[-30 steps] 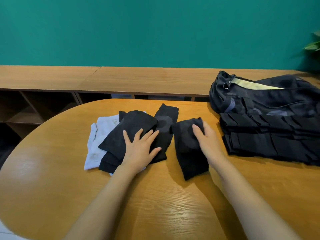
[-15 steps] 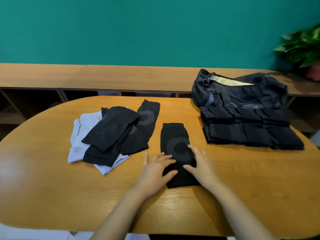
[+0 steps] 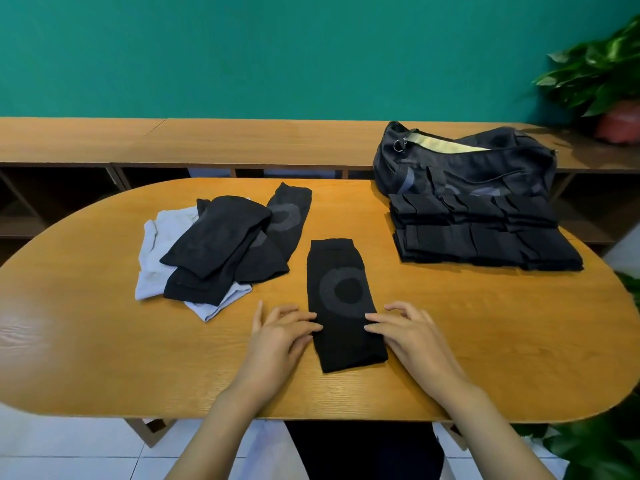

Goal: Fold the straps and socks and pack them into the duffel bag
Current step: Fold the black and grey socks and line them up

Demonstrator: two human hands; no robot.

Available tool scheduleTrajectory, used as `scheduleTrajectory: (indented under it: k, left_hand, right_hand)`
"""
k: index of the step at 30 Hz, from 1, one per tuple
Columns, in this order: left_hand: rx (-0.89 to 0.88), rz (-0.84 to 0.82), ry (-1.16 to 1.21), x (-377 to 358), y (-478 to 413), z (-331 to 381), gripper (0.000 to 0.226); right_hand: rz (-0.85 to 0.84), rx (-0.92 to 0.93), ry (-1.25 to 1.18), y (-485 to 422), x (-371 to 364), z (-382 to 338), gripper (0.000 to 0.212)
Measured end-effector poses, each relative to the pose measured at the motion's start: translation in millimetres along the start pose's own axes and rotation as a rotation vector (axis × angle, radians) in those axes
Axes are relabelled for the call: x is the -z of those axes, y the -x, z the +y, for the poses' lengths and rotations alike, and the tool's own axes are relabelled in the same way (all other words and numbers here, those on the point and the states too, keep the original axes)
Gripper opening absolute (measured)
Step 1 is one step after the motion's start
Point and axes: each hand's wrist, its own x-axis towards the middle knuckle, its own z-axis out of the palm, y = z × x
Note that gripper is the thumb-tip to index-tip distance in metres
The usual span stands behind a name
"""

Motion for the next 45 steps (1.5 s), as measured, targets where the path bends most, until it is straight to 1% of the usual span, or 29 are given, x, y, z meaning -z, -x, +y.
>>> scheduleTrajectory:
  k: [2, 6, 10, 12, 15, 19, 21, 23, 24, 26, 28, 30, 31, 33, 34, 35, 36, 41, 43, 45]
  left_hand:
    - [0.007, -0.008, -0.022, -1, 0, 2, 0.027]
    - [0.1, 0.0, 0.042, -1, 2, 5, 0.031]
    - [0.196, 0.117, 0.067, -6, 3, 16, 0.029]
    - [0.264, 0.167, 0.059, -11, 1, 20, 0.021]
    - [0.356, 0.197, 0.059, -14, -3, 23, 0.016]
    - [0.423, 0.242, 0.075, -15, -7, 27, 0.009]
    - [0.439, 0.243, 0.065, -15, -8, 28, 0.016]
    - [0.418, 0.237, 0.038, -16, -8, 27, 0.027]
    - [0.377, 0.228, 0.034, -16, -8, 27, 0.029]
    - [0.237, 0.183, 0.043, -14, -8, 26, 0.03]
    - [0.084, 0.118, 0.002, -12, -8, 22, 0.031]
    - [0.007, 0.074, -0.039, -9, -8, 18, 0.028]
    - [0.004, 0.038, -0.045, -7, -8, 16, 0.028]
    - [0.016, -0.052, -0.035, -3, -7, 12, 0.043]
    - [0.013, -0.086, -0.035, -1, -7, 10, 0.05]
    - [0.009, -0.105, -0.034, 0, -7, 8, 0.054]
    - [0.009, -0.112, -0.032, 1, -7, 8, 0.052]
    - [0.021, -0.047, -0.018, -3, -10, 7, 0.033]
    - [0.025, -0.004, -0.006, -5, -12, 8, 0.036]
    - [0.04, 0.036, -0.006, -6, -12, 9, 0.046]
  right_hand:
    - [0.019, -0.033, -0.04, -3, -1, -3, 0.037]
    - [0.029, -0.254, -0.229, -7, -2, -5, 0.029]
    - [0.113, -0.322, -0.332, -13, -6, -6, 0.013]
    - [0.139, -0.351, -0.37, -15, -8, -7, 0.015]
    - [0.143, -0.4, -0.401, -15, -8, -9, 0.021]
    - [0.151, -0.484, -0.463, -12, -9, -7, 0.025]
    - [0.147, -0.512, -0.478, -11, -9, -6, 0.03]
    - [0.145, -0.487, -0.421, -11, -9, -7, 0.035]
    - [0.142, -0.451, -0.367, -11, -8, -9, 0.037]
    - [0.114, -0.319, -0.235, -11, -4, -13, 0.038]
    - [0.013, -0.151, -0.098, -12, 1, -12, 0.044]
    - [-0.105, -0.062, -0.01, -12, 3, -10, 0.042]
    - [-0.135, -0.059, -0.005, -12, 4, -9, 0.039]
    - [-0.17, -0.087, -0.026, -11, 6, -7, 0.035]
    - [-0.201, -0.101, -0.027, -11, 7, -6, 0.039]
    - [-0.227, -0.106, -0.022, -12, 7, -6, 0.046]
    - [-0.239, -0.107, -0.019, -12, 6, -5, 0.051]
    - [-0.18, -0.124, -0.016, -17, 3, -5, 0.054]
    - [-0.161, -0.124, -0.003, -18, 3, -4, 0.055]
    - [-0.124, -0.122, -0.001, -19, 2, -4, 0.051]
